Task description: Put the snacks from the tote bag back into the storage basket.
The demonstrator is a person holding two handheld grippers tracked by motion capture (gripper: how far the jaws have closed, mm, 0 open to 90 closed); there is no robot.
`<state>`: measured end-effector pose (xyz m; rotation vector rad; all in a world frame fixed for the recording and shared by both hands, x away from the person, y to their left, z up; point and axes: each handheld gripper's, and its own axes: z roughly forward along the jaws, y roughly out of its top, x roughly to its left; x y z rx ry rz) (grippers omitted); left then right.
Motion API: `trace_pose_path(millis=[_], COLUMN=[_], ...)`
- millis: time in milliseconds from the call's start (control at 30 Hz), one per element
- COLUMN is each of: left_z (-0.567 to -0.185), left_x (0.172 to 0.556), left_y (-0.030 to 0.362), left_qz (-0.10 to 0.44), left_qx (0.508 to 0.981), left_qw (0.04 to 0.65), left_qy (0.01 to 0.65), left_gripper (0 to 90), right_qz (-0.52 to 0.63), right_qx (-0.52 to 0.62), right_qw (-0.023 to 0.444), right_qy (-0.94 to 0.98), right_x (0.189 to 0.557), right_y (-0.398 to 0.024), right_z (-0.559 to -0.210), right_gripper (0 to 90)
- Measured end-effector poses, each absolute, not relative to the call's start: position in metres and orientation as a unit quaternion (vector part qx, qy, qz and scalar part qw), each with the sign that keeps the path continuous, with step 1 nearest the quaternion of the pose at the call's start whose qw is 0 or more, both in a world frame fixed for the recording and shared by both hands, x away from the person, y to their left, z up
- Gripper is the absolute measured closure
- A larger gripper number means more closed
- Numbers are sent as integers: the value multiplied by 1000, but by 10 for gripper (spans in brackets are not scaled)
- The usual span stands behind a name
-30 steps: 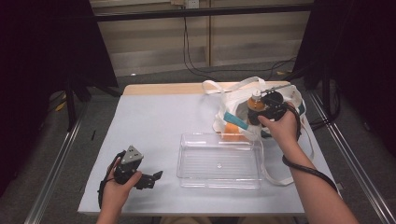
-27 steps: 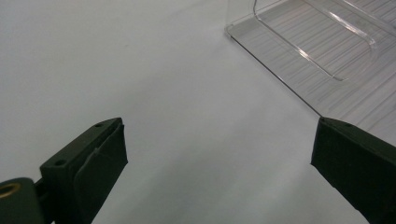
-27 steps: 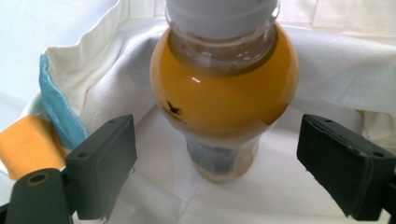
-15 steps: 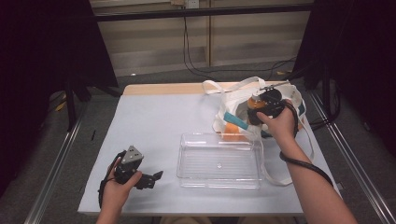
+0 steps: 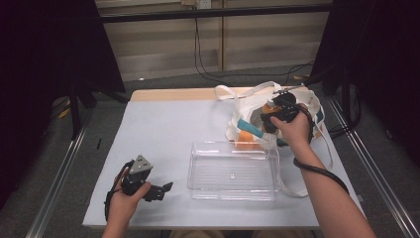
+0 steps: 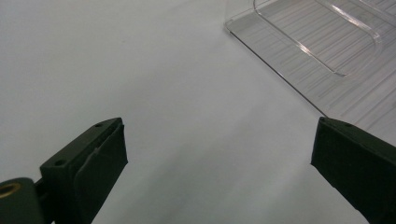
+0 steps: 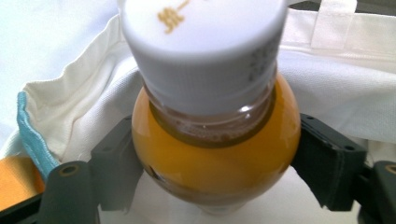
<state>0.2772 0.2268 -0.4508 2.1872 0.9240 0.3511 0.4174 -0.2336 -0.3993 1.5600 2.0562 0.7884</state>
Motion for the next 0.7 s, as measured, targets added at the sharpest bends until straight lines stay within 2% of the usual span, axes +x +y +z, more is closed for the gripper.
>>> trace_pose_path(millis=[700], left_z=[-450], left_x=[277], left_y=[228], left_qz=[138], left_qx=[849], left_qw=[361], left_qy=[361], left_gripper=[33], right_qz=[281], right_qx=[562], right_qw=[214], right_qy=[748], right_x=[424], right_y=[-230], right_z=[-400], right_gripper=[298])
